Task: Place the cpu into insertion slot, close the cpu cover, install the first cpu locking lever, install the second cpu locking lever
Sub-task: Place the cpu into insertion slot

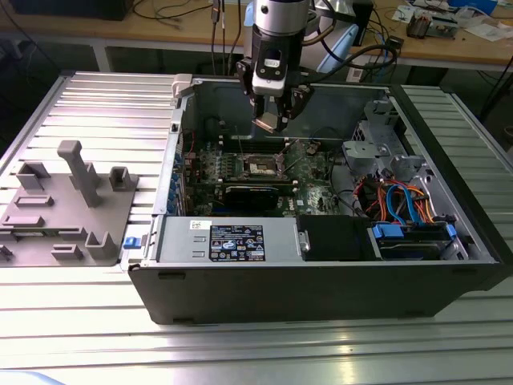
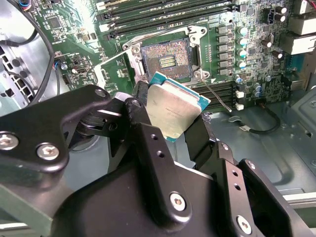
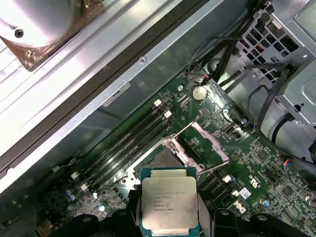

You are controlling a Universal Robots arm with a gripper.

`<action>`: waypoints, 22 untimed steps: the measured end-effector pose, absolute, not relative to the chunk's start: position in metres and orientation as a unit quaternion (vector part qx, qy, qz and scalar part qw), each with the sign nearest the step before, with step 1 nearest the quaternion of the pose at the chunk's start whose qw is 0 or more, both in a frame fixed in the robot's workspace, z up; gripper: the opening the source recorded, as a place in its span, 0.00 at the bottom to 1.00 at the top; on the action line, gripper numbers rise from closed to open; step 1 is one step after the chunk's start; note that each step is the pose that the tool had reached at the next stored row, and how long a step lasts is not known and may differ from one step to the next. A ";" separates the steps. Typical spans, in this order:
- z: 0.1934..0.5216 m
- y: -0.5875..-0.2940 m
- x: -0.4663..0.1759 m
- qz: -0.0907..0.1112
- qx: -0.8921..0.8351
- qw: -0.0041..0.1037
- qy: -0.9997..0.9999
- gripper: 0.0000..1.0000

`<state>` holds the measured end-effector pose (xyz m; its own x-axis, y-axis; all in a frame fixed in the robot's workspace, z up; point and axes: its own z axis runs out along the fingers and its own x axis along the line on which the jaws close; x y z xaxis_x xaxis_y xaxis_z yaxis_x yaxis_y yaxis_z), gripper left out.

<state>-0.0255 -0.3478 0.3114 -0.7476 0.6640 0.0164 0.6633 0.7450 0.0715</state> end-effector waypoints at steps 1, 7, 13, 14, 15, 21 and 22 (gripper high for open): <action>0.311 -0.348 -0.026 0.036 0.356 0.005 0.934 0.54; 0.311 -0.348 -0.026 0.036 0.358 0.005 0.933 0.54; 0.311 -0.348 -0.026 0.036 0.361 0.005 0.932 0.54; 0.311 -0.348 -0.026 0.036 0.362 0.005 0.932 0.54; 0.311 -0.348 -0.026 0.036 0.362 0.005 0.931 0.54; 0.311 -0.348 -0.026 0.036 0.365 0.005 0.930 0.54; 0.311 -0.348 -0.026 0.036 0.365 0.005 0.930 0.54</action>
